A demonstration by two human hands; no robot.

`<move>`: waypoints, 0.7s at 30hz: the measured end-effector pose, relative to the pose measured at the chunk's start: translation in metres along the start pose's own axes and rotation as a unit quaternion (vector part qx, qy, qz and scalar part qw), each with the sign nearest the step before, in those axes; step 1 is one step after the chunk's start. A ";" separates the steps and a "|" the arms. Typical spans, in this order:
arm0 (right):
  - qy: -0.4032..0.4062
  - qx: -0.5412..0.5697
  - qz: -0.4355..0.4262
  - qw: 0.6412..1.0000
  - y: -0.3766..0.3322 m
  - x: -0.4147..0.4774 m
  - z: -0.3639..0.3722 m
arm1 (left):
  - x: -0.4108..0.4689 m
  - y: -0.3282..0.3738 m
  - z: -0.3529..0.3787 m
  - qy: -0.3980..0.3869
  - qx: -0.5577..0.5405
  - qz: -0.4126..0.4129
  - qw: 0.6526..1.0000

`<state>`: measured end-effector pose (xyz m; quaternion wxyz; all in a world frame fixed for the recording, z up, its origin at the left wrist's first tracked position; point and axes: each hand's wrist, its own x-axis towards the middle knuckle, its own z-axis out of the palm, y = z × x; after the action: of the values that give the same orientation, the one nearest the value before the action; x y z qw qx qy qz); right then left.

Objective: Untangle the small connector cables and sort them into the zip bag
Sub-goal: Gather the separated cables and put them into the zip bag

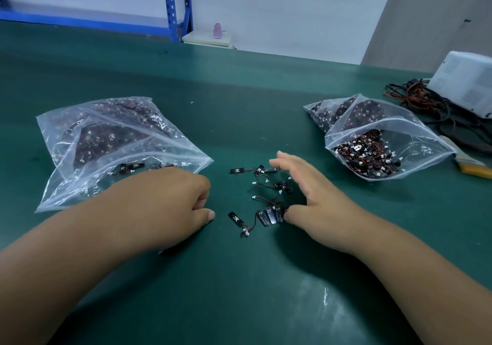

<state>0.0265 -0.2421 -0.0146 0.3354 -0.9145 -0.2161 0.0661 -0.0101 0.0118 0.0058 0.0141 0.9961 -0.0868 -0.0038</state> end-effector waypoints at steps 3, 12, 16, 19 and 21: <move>-0.005 -0.014 0.009 1.000 0.003 0.001 -0.002 | 0.000 0.001 0.000 0.002 -0.001 0.003 1.000; -0.043 -0.105 -0.001 0.993 -0.002 0.006 0.002 | -0.003 0.002 0.001 0.025 0.002 0.007 1.000; -0.050 -0.181 -0.003 0.982 -0.014 0.027 0.022 | -0.001 0.003 0.002 0.008 0.024 -0.004 1.000; -0.039 -0.208 -0.009 0.977 -0.019 0.042 0.034 | 0.001 0.002 0.003 -0.001 0.018 -0.001 1.000; -0.020 -0.222 -0.028 0.974 -0.021 0.050 0.038 | 0.001 0.001 0.004 0.001 0.015 0.000 1.000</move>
<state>0.0537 -0.1833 -0.0292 0.1216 -0.9582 -0.2577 0.0252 -0.0094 0.0102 0.0017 -0.0012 0.9962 -0.0866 -0.0012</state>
